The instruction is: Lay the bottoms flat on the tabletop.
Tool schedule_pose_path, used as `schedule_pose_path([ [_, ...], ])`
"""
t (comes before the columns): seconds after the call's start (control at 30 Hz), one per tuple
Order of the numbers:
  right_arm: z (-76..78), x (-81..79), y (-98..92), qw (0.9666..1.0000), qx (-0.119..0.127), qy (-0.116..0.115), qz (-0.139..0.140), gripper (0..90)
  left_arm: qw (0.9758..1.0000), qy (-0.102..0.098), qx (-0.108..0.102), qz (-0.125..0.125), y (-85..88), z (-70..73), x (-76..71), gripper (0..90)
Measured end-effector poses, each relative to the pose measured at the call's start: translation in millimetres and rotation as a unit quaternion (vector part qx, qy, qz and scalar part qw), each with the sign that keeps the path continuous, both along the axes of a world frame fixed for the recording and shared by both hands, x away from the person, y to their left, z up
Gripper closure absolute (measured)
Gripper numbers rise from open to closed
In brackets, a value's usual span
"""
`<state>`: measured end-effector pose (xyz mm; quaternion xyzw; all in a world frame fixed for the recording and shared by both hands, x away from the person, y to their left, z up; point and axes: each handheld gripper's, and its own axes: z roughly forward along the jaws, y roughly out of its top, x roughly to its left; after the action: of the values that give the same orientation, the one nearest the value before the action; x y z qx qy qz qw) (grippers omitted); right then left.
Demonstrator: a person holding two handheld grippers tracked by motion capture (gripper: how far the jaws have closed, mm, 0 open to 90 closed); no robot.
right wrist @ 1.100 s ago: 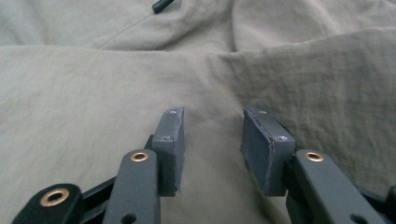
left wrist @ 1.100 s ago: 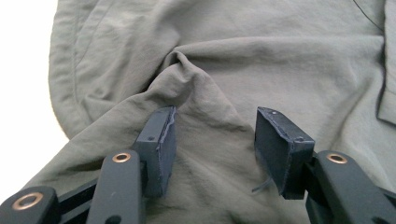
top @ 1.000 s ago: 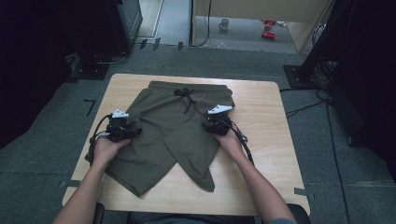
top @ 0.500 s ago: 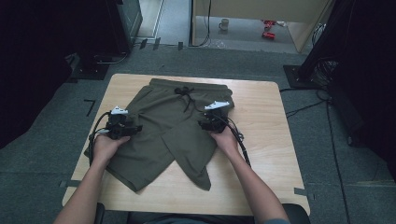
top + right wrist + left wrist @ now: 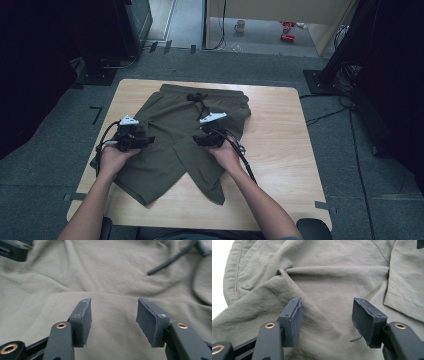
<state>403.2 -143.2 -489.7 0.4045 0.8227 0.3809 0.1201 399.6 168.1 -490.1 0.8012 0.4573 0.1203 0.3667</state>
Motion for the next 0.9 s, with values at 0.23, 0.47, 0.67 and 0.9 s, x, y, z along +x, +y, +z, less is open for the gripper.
schedule_pose_path([
  [0.23,-3.9,-4.0,20.8,0.9998,-0.003,0.006,0.019,44.7,1.0,-0.001,0.003,-0.002,-0.9,-1.9,0.2,41.3],
  [0.47,-10.3,-7.5,37.3,0.9993,-0.012,0.012,0.033,42.3,1.0,0.0,0.008,-0.003,-1.3,-3.6,1.0,41.2],
  [0.67,-17.2,-8.2,44.8,0.999,-0.024,0.012,0.037,43.8,0.9999,0.002,0.01,-0.003,-2.0,-4.8,1.1,41.1],
  [0.9,-21.4,-11.5,46.0,0.9981,-0.042,-0.019,0.04,56.8,0.9999,0.004,0.014,-0.001,-1.6,-5.7,1.4,40.9],
])
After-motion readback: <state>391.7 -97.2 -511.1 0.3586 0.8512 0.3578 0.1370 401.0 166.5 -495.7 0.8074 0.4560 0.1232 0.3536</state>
